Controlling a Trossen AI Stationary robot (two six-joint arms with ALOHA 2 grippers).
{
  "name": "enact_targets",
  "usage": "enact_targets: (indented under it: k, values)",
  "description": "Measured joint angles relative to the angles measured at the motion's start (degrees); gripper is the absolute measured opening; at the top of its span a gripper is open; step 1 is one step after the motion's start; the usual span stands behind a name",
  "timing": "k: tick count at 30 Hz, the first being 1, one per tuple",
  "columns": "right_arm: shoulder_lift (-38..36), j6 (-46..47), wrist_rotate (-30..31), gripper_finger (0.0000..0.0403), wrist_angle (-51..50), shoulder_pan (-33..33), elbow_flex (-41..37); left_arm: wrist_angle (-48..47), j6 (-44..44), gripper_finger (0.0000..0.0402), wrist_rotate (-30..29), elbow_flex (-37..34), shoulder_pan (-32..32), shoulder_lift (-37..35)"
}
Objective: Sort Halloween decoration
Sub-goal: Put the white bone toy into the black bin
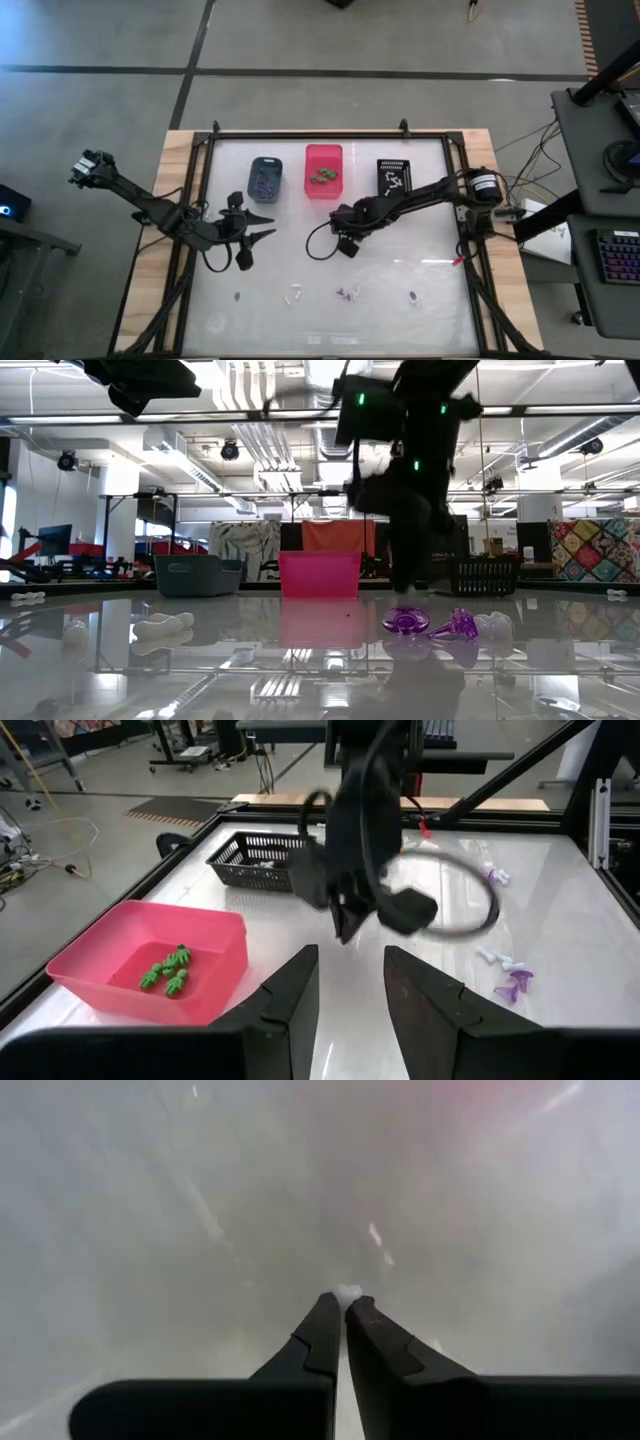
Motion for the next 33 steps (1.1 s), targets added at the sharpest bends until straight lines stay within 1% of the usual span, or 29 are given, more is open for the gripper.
enact_targets:
  k: [4, 10, 12, 14, 18, 22, 25, 28, 33]
  values:
    - [-5.76, -1.57, 4.74, 0.0009, 0.35, 0.0, -0.22, 0.03, 0.0, 0.0098, 0.0, 0.0, 0.0, 0.08]
    - [-15.3, -3.45, 17.73, 0.0009, 0.31, -1.2, -5.1, 0.71, -0.23, 0.0098, 0.01, 0.0, 0.0, 1.21]
    - [-19.19, -2.51, 20.72, 0.0009, 0.38, -2.7, -8.13, 1.06, -0.24, 0.0098, 0.02, 0.0, 0.0, 1.8]
    - [-22.75, -0.68, 22.43, 0.0009, 0.35, -4.91, -11.87, 1.63, -0.24, 0.0098, 0.02, 0.0, 0.0, 2.45]
    - [-29.81, 3.08, 25.91, 0.0009, 3.14, -11.01, -20.34, 3.03, -0.02, 0.0098, -0.08, 0.0, 0.0, 3.65]
    - [-34.62, 3.87, 26.41, 0.0009, 13.25, -16.25, -29.48, 3.7, 0.21, 0.0098, -0.97, 0.0, 0.0, 4.63]
    - [-36.97, 3.86, 25.6, 0.0013, 20.44, -18.31, -33.9, 3.77, 0.21, 0.0098, -1.22, 0.08, 0.0, 5.13]
    - [-37.91, 4.72, 25.58, 0.003, 22.45, -18.78, -35.86, 3.91, 0.21, 0.0098, -1.31, 0.64, 0.0, 5.42]
    - [-37.73, 5.44, 25.67, 0.0058, 22.64, -18.78, -36.13, 3.93, 0.72, 0.0098, -1.33, 0.81, 0.0, 5.4]
